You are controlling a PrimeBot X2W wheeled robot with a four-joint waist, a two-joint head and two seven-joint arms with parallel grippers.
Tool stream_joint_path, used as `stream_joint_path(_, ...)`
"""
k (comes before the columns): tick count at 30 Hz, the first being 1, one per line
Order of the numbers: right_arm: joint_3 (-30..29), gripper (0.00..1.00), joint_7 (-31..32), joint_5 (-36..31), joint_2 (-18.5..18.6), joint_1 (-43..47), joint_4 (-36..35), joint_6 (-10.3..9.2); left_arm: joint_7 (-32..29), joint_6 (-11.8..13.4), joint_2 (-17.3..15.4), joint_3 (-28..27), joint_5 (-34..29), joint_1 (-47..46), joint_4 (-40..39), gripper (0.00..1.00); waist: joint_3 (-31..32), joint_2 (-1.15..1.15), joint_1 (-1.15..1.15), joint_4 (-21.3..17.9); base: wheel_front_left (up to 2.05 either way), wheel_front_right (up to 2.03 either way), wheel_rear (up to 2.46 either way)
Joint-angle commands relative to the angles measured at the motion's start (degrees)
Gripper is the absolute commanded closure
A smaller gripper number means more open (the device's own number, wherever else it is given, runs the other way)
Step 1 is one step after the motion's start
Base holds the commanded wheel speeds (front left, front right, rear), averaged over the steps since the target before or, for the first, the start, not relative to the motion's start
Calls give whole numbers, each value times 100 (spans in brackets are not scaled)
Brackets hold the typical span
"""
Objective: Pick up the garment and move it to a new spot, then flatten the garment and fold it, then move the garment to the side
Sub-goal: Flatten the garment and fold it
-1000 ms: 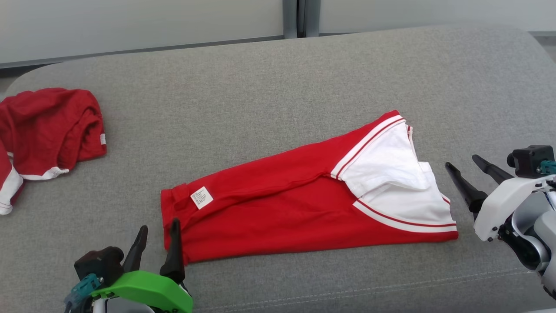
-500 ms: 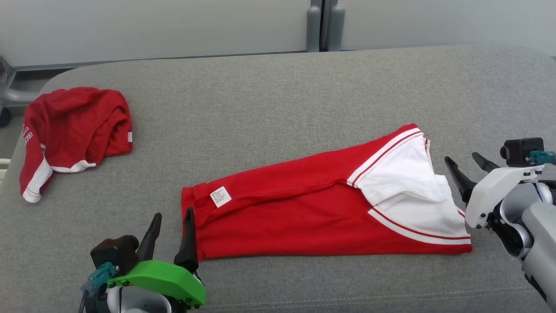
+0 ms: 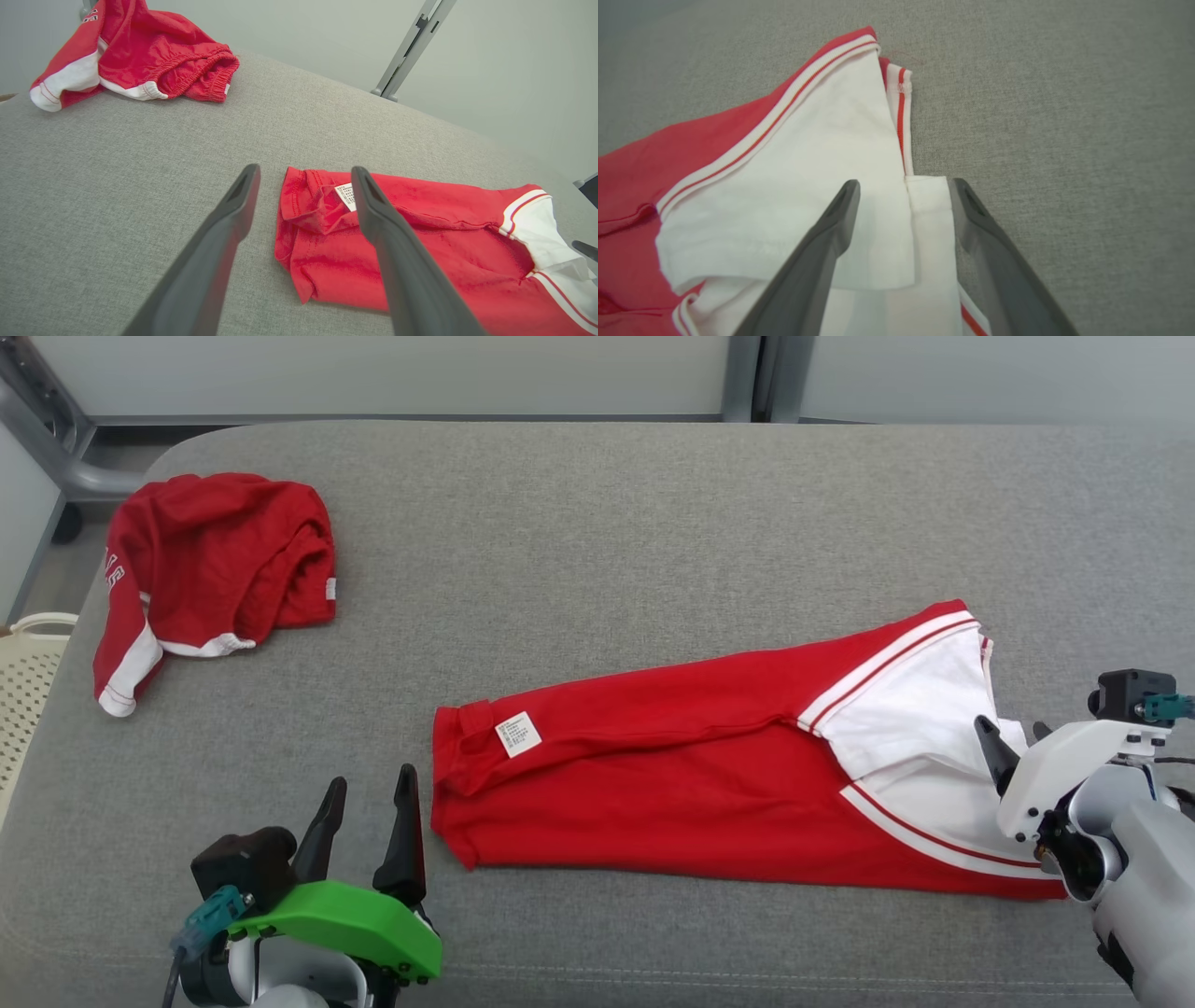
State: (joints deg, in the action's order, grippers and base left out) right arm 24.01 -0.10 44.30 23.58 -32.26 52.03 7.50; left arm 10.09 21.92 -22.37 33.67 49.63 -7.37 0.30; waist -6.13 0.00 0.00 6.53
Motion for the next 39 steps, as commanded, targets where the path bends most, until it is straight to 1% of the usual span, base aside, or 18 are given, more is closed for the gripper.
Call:
stream_joint_path(1,-94,0,1,96,-85,-64,164,-2,-3,-11,4,-8,-6,-91,-11,0,-77,0,0,120,0,0,0)
stream_joint_path(7,-250,0,113,235,-293,-174,659,-3,29,-7,17,-37,35,-75,1,0,-110,0,0,232,0,0,0)
stream_joint_path(10,-249,0,167,133,-336,-262,916,-3,41,-19,30,-43,53,-76,11,0,-121,0,0,267,0,0,0)
stream_joint_path(13,-259,0,278,107,-475,-343,1181,-5,47,-28,50,-43,67,-96,19,0,-136,0,0,298,0,0,0)
stream_joint_path(16,-224,0,461,219,-677,-378,1187,1,60,-40,52,-52,85,-106,26,0,-152,0,0,325,0,0,0)
stream_joint_path(19,-86,0,656,230,-781,-385,1140,21,62,-46,55,-61,99,-110,35,0,-166,0,0,347,0,0,0)
stream_joint_path(20,-41,3,697,219,-804,-388,1119,22,67,-47,54,-63,103,-110,38,0,-170,0,0,350,0,0,0)
stream_joint_path(21,2,36,745,208,-820,-385,1116,22,72,-48,55,-67,107,-109,43,0,-170,0,0,353,0,0,0)
stream_joint_path(22,41,62,784,194,-825,-379,1110,22,73,-46,56,-70,114,-107,47,0,-169,0,0,354,0,0,0)
stream_joint_path(23,66,75,794,190,-823,-380,1104,22,78,-43,58,-72,119,-104,53,0,-168,0,0,354,0,0,0)
stream_joint_path(24,87,94,811,188,-810,-386,1102,21,73,-41,61,-71,123,-102,56,0,-167,0,0,353,0,0,0)
stream_joint_path(25,106,100,821,183,-790,-397,1100,20,75,-41,63,-70,127,-100,60,0,-166,0,0,350,0,0,0)
stream_joint_path(30,151,100,815,189,-676,-533,1072,0,97,-37,47,-82,135,-49,72,0,-153,0,0,294,0,0,0)
stream_joint_path(39,-42,100,796,415,-241,-784,894,-7,85,-27,11,-47,142,63,39,0,-52,0,0,17,0,0,0)
